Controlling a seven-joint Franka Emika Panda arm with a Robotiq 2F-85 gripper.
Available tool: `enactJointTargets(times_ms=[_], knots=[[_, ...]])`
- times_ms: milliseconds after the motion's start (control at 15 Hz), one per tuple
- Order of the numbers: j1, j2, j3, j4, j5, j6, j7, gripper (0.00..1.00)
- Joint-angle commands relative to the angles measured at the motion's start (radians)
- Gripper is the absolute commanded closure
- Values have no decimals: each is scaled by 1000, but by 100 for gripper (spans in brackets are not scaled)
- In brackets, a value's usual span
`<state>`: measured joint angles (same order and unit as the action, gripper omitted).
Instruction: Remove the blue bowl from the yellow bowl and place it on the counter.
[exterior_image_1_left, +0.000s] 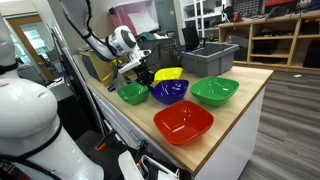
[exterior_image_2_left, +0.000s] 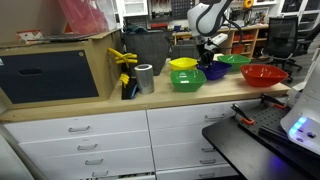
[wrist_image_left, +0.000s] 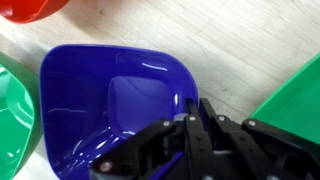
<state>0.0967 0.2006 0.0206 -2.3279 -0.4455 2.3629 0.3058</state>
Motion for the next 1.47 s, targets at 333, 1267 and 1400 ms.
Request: enactJointTargets(times_ms=[333,1267,1400], knots=[[1,-114,0,7,62,-93,-15,19],[-51,-178,2,146,215,-264,150,0],[-48,-167,7,185,221,-312,185,0]])
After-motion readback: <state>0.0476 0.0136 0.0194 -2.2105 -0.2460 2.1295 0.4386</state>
